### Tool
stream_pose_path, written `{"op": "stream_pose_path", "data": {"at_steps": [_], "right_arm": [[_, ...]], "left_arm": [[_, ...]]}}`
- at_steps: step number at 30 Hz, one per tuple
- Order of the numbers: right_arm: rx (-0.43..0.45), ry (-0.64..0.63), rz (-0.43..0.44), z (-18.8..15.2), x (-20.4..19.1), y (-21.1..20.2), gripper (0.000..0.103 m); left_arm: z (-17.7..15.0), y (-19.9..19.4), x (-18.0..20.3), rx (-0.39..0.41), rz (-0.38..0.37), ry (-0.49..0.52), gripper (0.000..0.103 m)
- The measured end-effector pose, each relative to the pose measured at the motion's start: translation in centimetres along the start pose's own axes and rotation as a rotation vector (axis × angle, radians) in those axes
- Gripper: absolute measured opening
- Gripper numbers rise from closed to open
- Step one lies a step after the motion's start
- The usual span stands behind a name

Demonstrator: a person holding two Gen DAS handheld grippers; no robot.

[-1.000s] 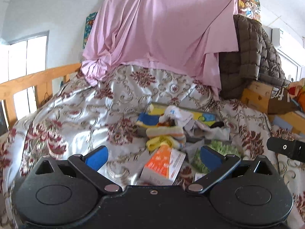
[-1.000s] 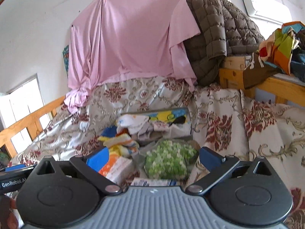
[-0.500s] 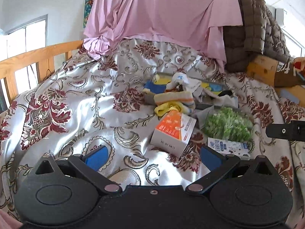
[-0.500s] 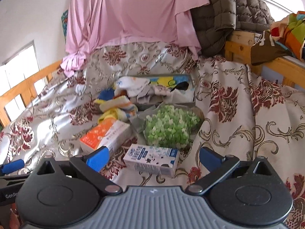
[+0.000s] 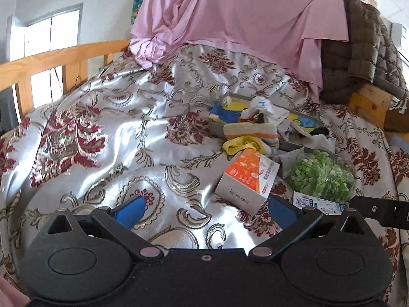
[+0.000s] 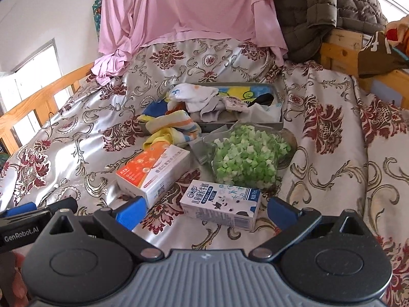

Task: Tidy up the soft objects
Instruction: 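Move both open grippers back over the remaining items, then move both grippers toward the striped towel and grey mask beside the tray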

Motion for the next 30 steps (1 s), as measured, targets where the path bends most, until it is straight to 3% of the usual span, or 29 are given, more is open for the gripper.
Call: {"op": "stream_pose_path", "data": {"at_steps": [9, 30], "right_arm": [[-0.017, -0.006, 0.001, -0.2, -0.3, 0.7, 0.103], [0.02, -0.04, -0.006, 0.8, -0.2, 1.7, 0.103]], "left_arm": [[-0.4, 0.9, -0.6, -0.029, 0.023, -0.051, 0.102], [0.5, 1.4, -0.8, -0.027, 0.055, -0.034, 0.102]]}}
Point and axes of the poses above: each gripper's, at about its wrist camera, not at the fingertips, and y roughly the way its jaws point, x to its right, z to its top, the point moved 9 cm from there along y, roughly the way its jaws point, and after that the axes turned 13 degrees about z, right-handed, at the moved point
